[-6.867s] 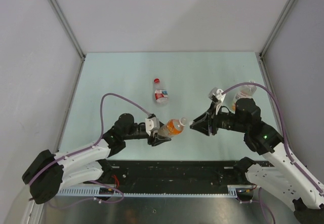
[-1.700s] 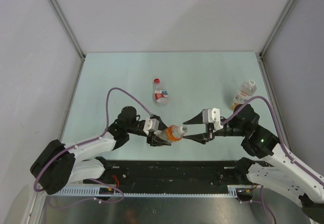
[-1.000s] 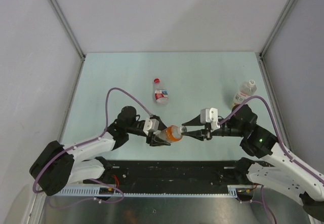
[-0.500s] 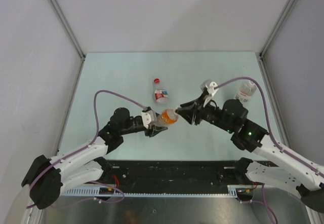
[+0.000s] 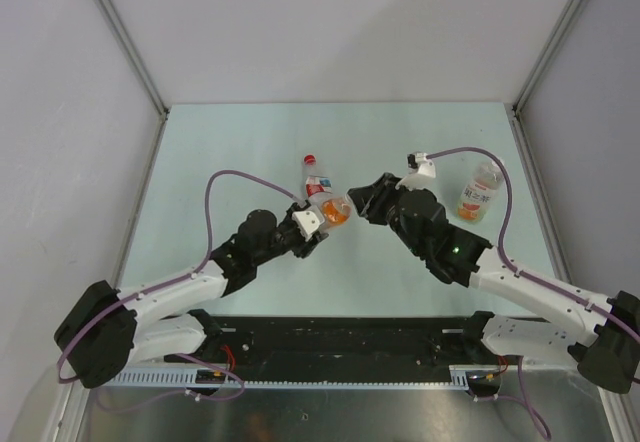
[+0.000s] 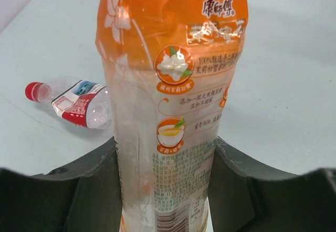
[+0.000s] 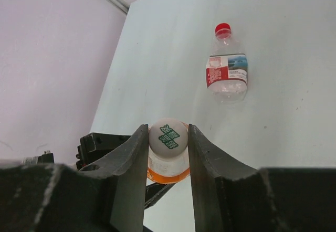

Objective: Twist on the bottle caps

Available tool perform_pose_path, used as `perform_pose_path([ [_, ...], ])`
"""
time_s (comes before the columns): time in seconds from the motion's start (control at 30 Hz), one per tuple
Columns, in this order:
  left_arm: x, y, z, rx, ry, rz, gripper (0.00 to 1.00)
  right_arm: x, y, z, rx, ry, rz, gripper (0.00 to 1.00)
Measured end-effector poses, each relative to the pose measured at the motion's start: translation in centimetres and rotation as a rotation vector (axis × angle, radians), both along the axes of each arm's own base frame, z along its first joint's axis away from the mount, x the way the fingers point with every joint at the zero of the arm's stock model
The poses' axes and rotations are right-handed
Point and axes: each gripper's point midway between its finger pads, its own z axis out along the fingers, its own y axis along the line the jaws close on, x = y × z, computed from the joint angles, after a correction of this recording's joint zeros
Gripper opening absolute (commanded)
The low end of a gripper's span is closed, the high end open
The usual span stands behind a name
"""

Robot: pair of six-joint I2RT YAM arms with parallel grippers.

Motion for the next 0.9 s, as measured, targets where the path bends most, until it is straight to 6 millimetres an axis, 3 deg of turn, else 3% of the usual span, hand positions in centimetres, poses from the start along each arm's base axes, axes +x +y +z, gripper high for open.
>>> perform_pose_path([
  [0.2, 0.3, -0.3, 0.7, -0.02, -0.031, 0.01, 0.0, -0.1, 0.0, 1.1, -0.023, -0.06, 0.026, 0.57],
  [0.33, 0.5, -0.6, 1.5, -0.061, -0.051, 0.011, 0.0, -1.8, 0.9, 2.4, -0.072, -0.102, 0.141, 0.89],
  [0.4, 0.3, -0.6, 1.3, -0.068, -0.049, 0.009, 0.0, -2.5, 1.2, 3.5, -0.093, -0.135, 0.192, 0.97],
  [0.63, -1.2, -1.0, 0.5, -0.071, -0.021, -0.068, 0.0, -4.4, -1.3, 6.9, -0.185, -0.304, 0.281, 0.97],
  [0.77, -3.9, -1.8, 1.6, -0.118, -0.018, -0.245, 0.0, -6.2, -2.6, 7.0, -0.32, -0.428, 0.413, 0.93],
  [0.9, -6.1, -1.5, 1.9, -0.157, 0.022, -0.407, 0.0, -10.0, -2.5, 6.8, -0.433, -0.625, 0.661, 0.92],
])
